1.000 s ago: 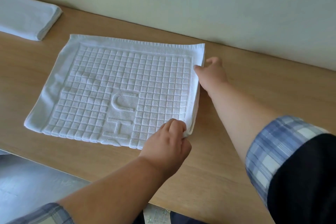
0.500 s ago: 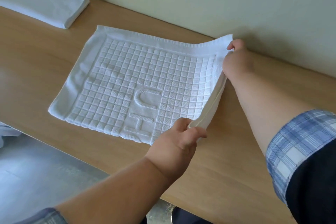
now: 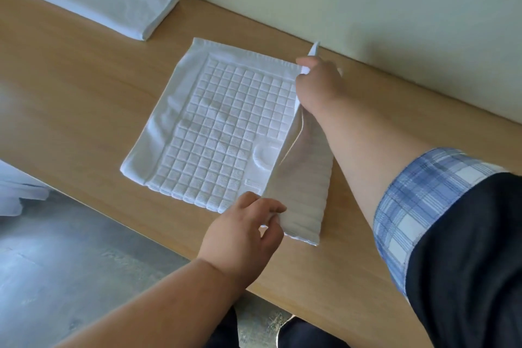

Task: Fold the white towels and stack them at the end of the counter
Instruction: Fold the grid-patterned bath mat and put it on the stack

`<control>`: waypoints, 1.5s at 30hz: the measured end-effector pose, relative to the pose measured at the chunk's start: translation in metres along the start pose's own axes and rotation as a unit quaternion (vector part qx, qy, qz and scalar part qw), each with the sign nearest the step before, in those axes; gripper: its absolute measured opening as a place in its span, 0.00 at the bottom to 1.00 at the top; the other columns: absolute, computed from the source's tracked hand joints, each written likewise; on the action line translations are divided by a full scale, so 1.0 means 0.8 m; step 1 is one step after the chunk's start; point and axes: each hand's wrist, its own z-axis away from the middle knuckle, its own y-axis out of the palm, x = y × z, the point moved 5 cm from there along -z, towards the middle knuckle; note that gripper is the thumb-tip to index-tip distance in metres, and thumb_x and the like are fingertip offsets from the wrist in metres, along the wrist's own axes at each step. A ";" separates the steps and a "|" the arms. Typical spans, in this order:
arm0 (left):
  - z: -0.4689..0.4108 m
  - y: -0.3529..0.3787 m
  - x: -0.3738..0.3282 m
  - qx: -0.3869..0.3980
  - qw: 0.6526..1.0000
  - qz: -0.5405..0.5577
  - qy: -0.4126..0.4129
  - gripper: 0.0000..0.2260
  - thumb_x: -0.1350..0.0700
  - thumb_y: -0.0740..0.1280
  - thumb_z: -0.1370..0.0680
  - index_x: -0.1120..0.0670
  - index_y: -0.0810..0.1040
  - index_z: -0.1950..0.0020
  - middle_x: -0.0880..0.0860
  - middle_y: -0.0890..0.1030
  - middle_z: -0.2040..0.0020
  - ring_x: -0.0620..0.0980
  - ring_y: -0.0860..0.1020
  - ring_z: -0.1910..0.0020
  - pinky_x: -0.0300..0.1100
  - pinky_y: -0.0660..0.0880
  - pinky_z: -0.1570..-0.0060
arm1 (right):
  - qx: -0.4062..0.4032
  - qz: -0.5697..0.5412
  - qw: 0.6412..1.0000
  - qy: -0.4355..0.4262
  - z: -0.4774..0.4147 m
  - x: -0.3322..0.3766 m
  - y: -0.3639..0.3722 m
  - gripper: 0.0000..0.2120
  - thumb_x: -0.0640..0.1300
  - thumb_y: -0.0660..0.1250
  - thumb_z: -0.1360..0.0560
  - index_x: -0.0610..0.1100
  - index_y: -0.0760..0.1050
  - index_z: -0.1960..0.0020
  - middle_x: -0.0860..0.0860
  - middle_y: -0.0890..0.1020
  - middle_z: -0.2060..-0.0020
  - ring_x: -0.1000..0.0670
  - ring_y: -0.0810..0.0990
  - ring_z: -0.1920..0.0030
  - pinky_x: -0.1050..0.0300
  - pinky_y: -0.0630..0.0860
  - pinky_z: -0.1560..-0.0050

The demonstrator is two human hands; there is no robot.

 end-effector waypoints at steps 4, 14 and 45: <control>-0.006 -0.004 0.037 0.006 0.997 -0.073 -0.036 0.08 0.48 0.64 0.24 0.41 0.80 0.49 0.40 0.76 0.56 0.39 0.74 0.57 0.41 0.67 0.50 | 0.040 -0.024 0.999 0.011 0.002 -0.003 0.049 0.25 0.42 0.56 0.19 0.56 0.65 0.24 0.46 0.69 0.31 0.47 0.75 0.38 0.61 0.68 0.48; -0.015 0.025 0.006 0.099 0.970 -0.201 0.095 0.23 0.54 0.68 0.31 0.41 0.74 0.36 0.48 0.74 0.44 0.51 0.72 0.47 0.48 0.73 0.47 | 0.084 0.073 0.983 -0.146 0.033 -0.053 0.040 0.23 0.36 0.55 0.20 0.50 0.72 0.28 0.51 0.69 0.26 0.50 0.64 0.25 0.57 0.58 0.26; -0.118 0.026 0.072 0.172 0.912 -0.372 0.029 0.34 0.27 0.38 0.25 0.38 0.37 0.22 0.52 0.37 0.20 0.51 0.35 0.22 0.51 0.34 0.25 | 0.150 0.270 0.951 -0.018 0.178 -0.218 -0.035 0.39 0.71 0.41 0.23 0.54 0.34 0.20 0.54 0.32 0.22 0.52 0.32 0.22 0.45 0.39 0.22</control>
